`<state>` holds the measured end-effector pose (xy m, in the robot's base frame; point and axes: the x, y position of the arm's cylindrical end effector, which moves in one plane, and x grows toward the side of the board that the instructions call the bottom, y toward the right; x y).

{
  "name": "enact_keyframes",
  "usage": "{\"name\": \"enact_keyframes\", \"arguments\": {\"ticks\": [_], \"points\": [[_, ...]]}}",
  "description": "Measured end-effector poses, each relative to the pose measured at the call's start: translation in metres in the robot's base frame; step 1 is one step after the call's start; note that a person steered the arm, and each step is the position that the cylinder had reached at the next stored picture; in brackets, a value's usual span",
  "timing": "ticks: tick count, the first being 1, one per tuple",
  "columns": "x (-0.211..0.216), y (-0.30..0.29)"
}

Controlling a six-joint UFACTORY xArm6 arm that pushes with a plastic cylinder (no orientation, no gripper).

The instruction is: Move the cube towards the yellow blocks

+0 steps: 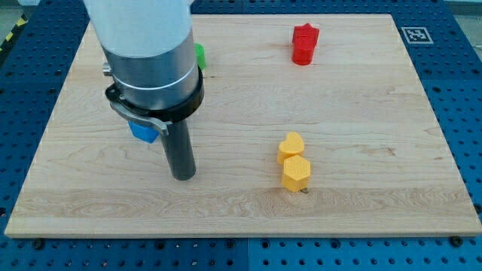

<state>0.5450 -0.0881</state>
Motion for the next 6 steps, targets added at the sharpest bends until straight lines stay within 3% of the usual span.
{"name": "enact_keyframes", "arguments": {"ticks": [3, 4, 6], "points": [[-0.057, -0.135], [-0.079, -0.135], [-0.075, -0.059]]}}
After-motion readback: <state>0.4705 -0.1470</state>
